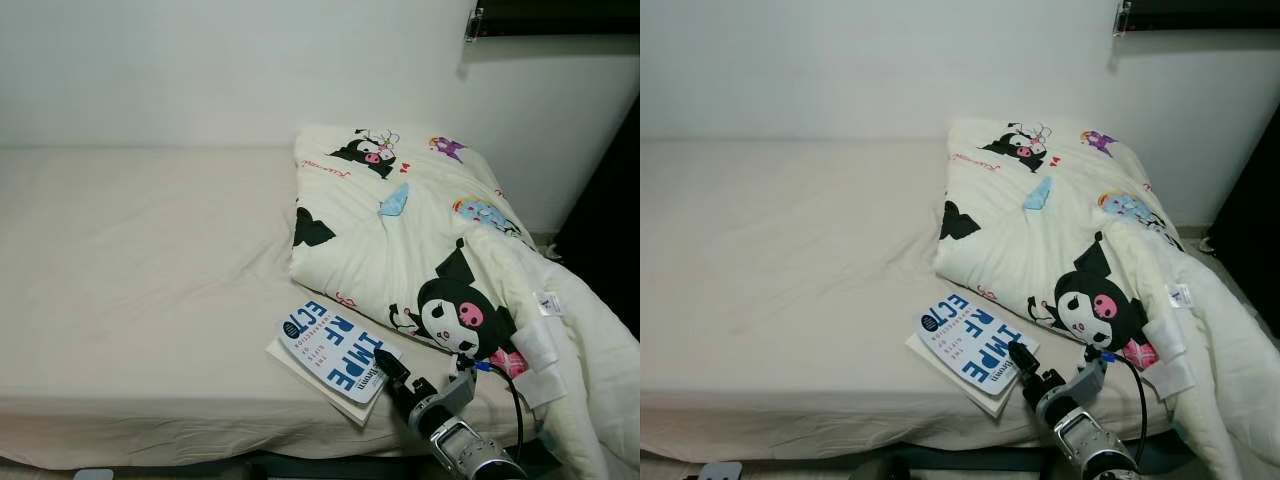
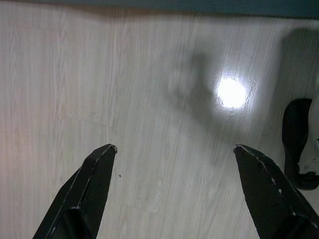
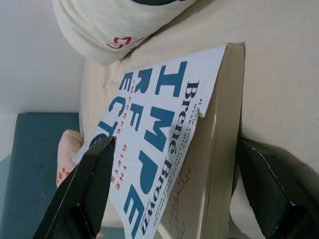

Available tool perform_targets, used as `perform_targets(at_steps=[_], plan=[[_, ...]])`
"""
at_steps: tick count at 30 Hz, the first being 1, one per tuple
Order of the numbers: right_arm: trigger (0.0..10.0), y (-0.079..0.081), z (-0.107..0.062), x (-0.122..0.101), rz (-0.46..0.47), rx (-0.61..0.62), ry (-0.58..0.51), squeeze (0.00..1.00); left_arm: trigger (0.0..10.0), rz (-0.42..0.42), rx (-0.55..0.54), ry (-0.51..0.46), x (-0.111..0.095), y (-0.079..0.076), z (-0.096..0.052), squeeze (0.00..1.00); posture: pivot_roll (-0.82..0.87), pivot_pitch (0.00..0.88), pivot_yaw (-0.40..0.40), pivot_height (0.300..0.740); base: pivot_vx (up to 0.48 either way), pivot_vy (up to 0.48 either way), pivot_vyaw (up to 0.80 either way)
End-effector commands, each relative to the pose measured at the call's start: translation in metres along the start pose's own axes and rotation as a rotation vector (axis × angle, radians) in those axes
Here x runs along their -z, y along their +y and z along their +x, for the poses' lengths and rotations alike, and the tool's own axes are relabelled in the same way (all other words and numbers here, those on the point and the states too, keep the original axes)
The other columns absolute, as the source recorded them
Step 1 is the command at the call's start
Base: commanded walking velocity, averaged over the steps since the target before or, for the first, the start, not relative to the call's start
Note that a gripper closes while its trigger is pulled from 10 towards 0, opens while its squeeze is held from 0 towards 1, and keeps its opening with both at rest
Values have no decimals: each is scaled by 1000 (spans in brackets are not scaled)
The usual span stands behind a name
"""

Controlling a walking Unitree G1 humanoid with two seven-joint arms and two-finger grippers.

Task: Clean up the room

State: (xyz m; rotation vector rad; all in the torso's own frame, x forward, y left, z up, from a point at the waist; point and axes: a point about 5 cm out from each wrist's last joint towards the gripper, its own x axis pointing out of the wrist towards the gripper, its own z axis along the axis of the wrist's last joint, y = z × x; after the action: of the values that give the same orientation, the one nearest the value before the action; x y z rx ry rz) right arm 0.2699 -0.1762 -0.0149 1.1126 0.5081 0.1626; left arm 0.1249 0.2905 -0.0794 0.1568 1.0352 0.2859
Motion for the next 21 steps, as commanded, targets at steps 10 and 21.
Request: perform_targets(at_steps=[10,21], plan=[[0,-1,-3,5,-85,-38,97,0,10000,-10,6,-1,1,-1,0,0,160,18,18,550,0,0,0],[0,15,7,-13,-184,-66,103,0,10000,-25,20,3,2,-11,0,0,156,13,7,550,0,0,0]])
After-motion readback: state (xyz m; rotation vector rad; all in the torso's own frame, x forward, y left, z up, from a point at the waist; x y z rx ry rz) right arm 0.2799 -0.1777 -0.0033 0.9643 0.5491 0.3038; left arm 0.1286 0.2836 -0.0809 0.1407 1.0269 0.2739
